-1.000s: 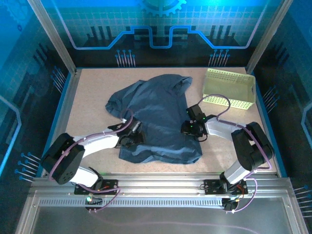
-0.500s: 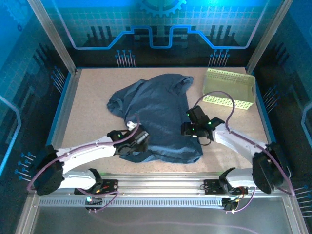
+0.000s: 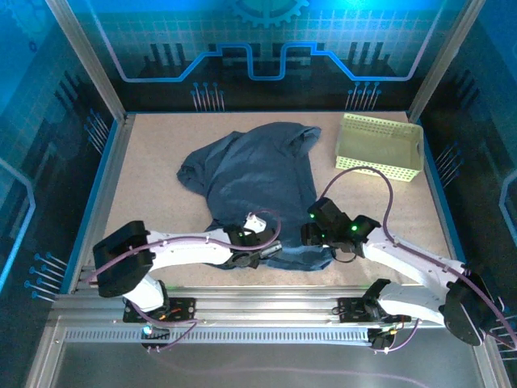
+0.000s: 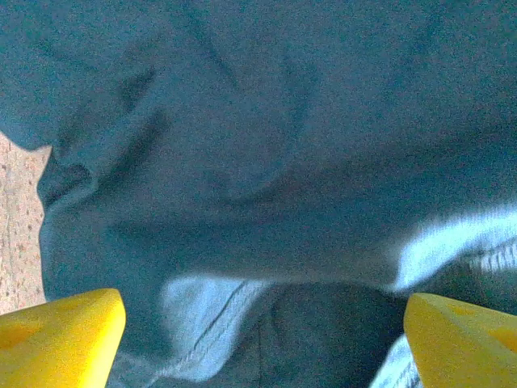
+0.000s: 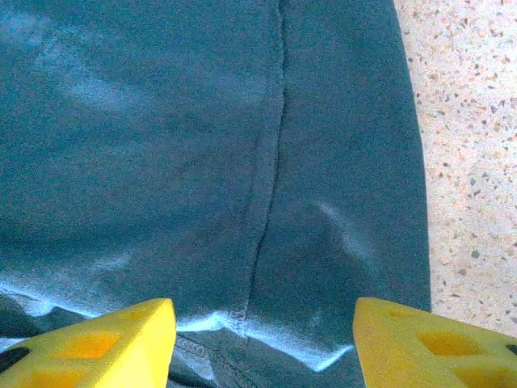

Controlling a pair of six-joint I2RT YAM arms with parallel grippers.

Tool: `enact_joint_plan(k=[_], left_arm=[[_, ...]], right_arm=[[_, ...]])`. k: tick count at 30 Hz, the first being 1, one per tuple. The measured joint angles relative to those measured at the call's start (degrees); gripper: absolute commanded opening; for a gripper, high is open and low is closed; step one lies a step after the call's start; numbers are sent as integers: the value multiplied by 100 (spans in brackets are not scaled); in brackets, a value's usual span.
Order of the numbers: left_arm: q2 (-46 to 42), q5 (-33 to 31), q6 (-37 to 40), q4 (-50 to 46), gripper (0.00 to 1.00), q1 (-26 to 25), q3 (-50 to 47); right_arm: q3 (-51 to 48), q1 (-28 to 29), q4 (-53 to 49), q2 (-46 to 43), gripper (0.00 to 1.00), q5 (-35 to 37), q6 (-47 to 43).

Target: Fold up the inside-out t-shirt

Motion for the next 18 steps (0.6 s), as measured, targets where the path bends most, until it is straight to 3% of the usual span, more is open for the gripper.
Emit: enact_joint_plan(k=[3, 12, 18], left_arm=[[260, -94, 173, 114, 85, 81, 129], [474, -190, 540, 391, 51, 223, 175], [433, -164, 688, 608, 17, 264, 166]], right_arm=[[-26, 22, 0, -105, 63, 31, 46], [-105, 26, -44, -297, 63, 116, 107], [-149, 35, -39, -295, 64, 133, 129]])
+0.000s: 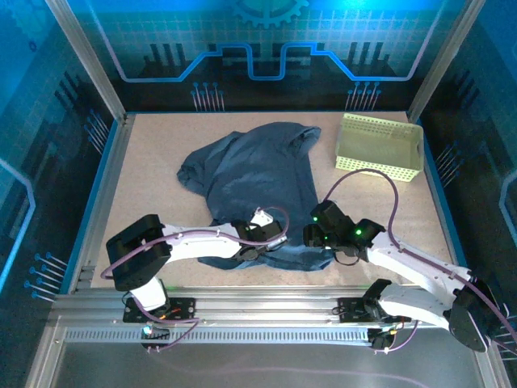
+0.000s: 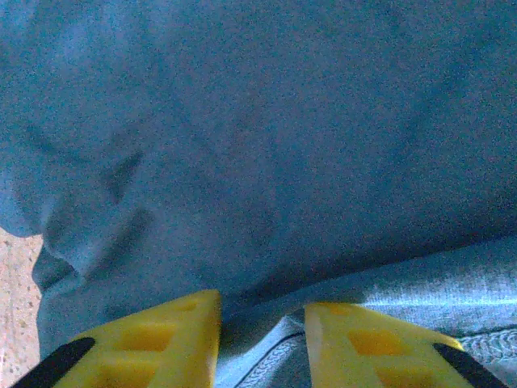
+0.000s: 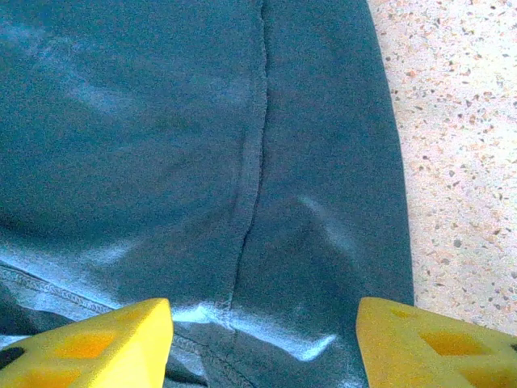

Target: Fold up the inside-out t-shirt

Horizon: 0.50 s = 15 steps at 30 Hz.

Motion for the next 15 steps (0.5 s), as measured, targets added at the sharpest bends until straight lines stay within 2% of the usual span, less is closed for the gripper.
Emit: enact_joint_plan(k=[2, 6, 15], left_arm=[[-37, 24, 9, 70, 10, 28, -9], [-186, 127, 31, 238, 1, 92, -98], [-605, 494, -22, 476, 0, 275, -275]], right_arm=[[-20, 15, 4, 0, 64, 2, 7], [-109, 63, 61, -2, 64, 0, 39], [-210, 295, 251, -28, 63, -22, 81]])
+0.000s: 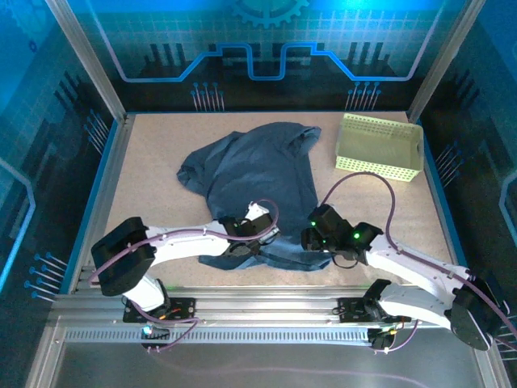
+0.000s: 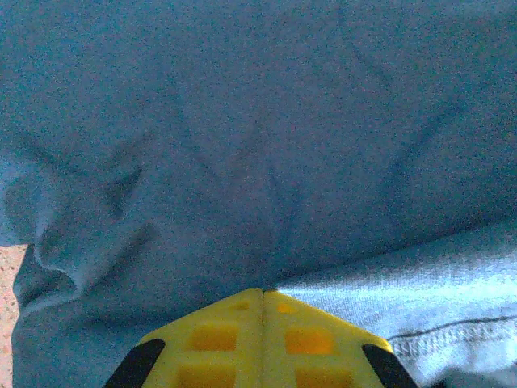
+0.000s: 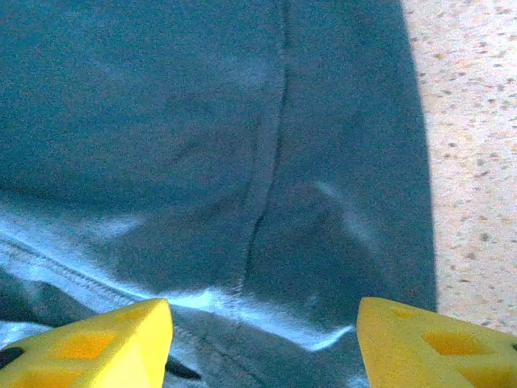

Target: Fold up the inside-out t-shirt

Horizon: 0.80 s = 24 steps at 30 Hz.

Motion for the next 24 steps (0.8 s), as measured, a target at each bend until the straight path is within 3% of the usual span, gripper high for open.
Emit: enact_joint_plan(k=[5, 10, 16, 24], left_arm=[[-542, 315, -13, 37, 0, 55, 50], [-916, 741, -11, 199, 0, 260, 321], [-1091, 1117, -9, 275, 0, 459, 581], [-1303, 1449, -9, 289, 0, 629, 691]], right_arm=[[-240, 898, 675, -376, 63, -155, -170], [-684, 1679, 2122, -450, 62, -240, -372], [-1156, 2280, 4100, 566, 62, 149, -686], [-1250, 2435, 6133, 2085, 62, 533, -1231]])
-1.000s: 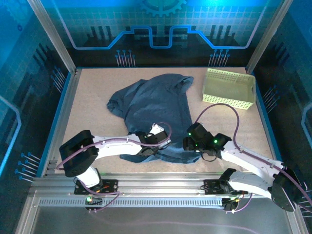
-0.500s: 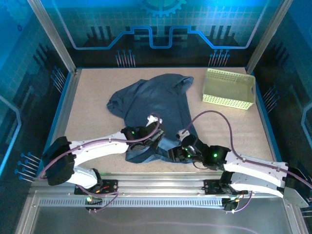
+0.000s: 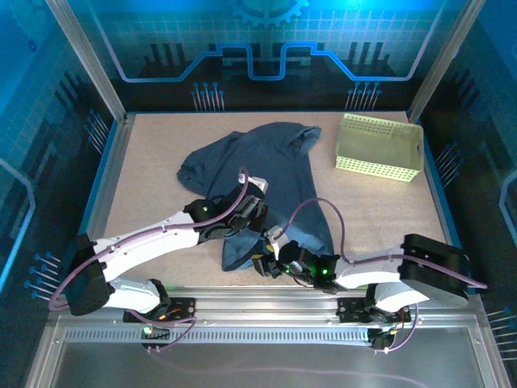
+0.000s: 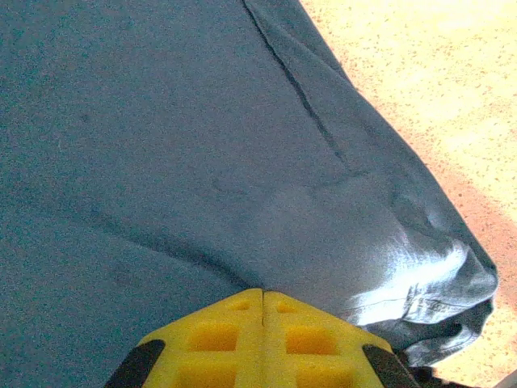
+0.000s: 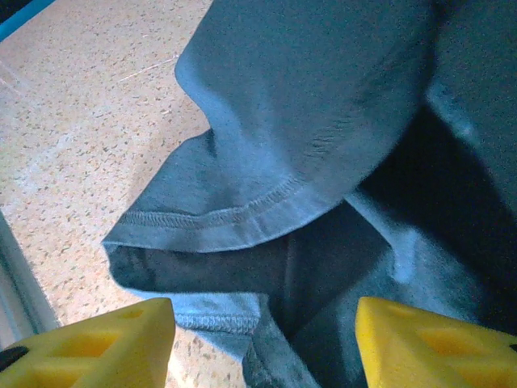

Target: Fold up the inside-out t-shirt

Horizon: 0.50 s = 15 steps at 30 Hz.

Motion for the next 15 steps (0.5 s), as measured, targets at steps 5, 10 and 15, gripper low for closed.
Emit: enact_joint_plan(k=[5, 10, 15], left_arm=[[-129, 138, 7, -22, 0, 138, 22], [-291, 184, 44, -83, 0, 245, 146], [-393, 186, 111, -136, 0, 247, 232]], right_arm=[[46, -9, 450, 577, 63, -70, -87], [291, -337, 612, 938, 63, -470, -68], [535, -758, 656, 1235, 63, -695, -33]])
